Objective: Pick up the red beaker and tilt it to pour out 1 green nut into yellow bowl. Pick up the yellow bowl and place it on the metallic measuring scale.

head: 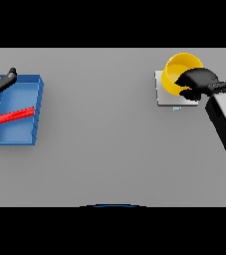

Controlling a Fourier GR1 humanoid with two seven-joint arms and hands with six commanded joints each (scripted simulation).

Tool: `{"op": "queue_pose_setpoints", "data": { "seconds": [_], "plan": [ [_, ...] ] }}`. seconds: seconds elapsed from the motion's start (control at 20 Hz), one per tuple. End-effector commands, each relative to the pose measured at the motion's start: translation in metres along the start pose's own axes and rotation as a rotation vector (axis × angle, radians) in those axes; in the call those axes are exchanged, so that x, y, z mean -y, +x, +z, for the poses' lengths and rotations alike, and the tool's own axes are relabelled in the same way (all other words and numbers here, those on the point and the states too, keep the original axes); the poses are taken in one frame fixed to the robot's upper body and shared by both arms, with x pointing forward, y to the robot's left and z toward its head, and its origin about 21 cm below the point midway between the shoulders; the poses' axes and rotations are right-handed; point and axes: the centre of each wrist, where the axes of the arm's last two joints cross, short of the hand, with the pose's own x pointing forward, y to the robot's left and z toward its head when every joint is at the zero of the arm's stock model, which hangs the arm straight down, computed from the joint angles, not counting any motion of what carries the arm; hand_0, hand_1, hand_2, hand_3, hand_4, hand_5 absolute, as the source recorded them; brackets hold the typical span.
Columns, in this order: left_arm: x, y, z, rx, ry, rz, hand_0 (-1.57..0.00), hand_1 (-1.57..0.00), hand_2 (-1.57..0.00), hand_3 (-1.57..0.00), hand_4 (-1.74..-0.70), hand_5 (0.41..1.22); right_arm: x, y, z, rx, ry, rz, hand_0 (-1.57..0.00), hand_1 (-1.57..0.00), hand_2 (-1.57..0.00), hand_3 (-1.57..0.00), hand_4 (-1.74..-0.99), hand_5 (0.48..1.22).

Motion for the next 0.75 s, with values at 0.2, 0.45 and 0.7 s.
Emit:
{"op": "queue_pose_setpoints", "data": {
  "seconds": [0.2,0.45,0.7],
  "plan": [
    [0.0017,0.0029,0.0002,0.005,-0.003,0.016,0.00,0.00,0.00,0.00,-0.84,0.764,0.0016,0.0028,-0.0023,-0.008,0.031,-0.084,-0.61,-0.56,-0.47,-0.39,-1.496,0.890],
    [0.0020,0.0023,0.0011,0.004,-0.005,0.015,0.00,0.00,0.00,0.00,-0.83,0.752,-0.0004,0.0013,-0.0013,-0.007,0.044,-0.048,-0.20,-0.19,-0.15,-0.13,-1.435,0.817],
    [0.0024,0.0069,0.0023,0.010,0.003,0.009,0.00,0.00,0.00,0.00,-0.83,0.760,0.0017,0.0033,-0.0015,-0.027,0.077,-0.038,-0.06,-0.06,-0.05,-0.04,-1.390,0.779]
  ]
}}
